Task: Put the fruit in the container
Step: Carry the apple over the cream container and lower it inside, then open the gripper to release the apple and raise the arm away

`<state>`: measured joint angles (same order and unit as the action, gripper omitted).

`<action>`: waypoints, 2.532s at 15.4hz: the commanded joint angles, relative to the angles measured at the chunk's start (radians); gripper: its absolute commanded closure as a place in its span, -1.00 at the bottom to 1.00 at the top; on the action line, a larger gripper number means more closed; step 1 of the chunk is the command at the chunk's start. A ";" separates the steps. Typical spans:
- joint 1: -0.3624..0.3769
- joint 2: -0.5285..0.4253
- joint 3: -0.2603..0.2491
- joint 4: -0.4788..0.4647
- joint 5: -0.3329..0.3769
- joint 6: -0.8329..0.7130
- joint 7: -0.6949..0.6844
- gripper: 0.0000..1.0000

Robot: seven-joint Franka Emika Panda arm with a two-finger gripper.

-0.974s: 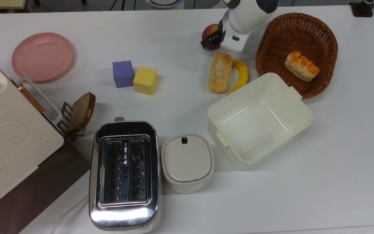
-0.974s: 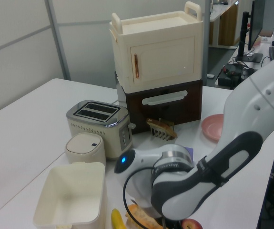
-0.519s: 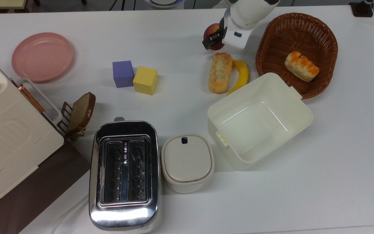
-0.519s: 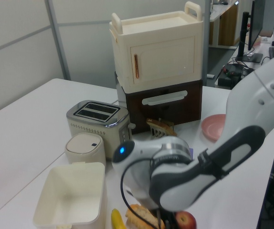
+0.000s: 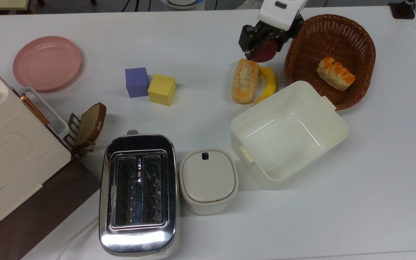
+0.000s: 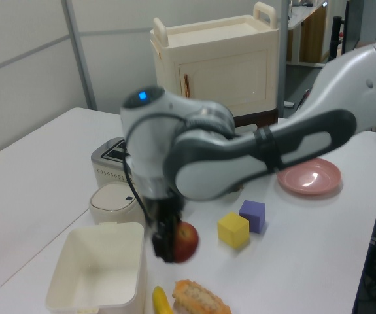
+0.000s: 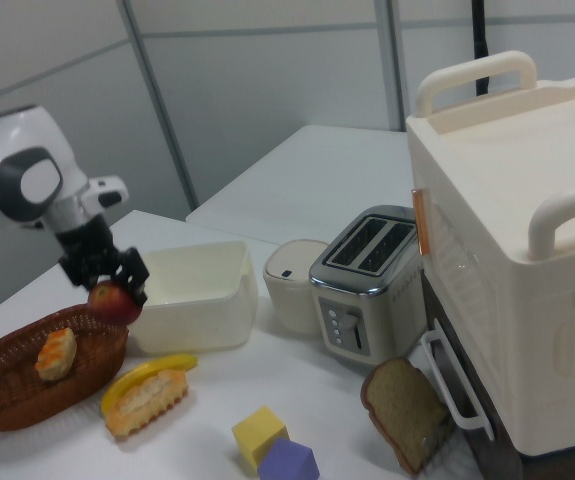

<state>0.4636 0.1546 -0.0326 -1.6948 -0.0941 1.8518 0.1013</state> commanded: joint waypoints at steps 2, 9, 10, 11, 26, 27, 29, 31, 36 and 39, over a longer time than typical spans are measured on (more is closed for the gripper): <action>-0.016 0.187 -0.004 0.233 -0.097 0.119 0.260 -0.07; -0.007 0.338 -0.003 0.239 -0.452 0.346 0.744 -0.16; -0.002 0.351 -0.001 0.238 -0.463 0.346 0.759 -0.16; 0.004 0.367 0.000 0.236 -0.473 0.346 0.765 -0.17; -0.058 0.214 0.013 0.253 -0.397 0.241 0.830 -1.00; -0.081 0.169 0.016 0.253 -0.348 0.184 0.799 -1.00; -0.170 0.094 0.060 0.250 -0.214 0.047 0.599 -1.00; -0.271 0.057 0.077 0.259 -0.066 -0.154 0.366 -1.00; -0.466 -0.013 0.080 0.244 0.045 -0.336 0.149 -1.00; -0.540 -0.007 0.095 0.228 0.051 -0.329 0.024 -1.00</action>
<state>-0.0165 0.1675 0.0309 -1.4116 -0.0656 1.5217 0.2439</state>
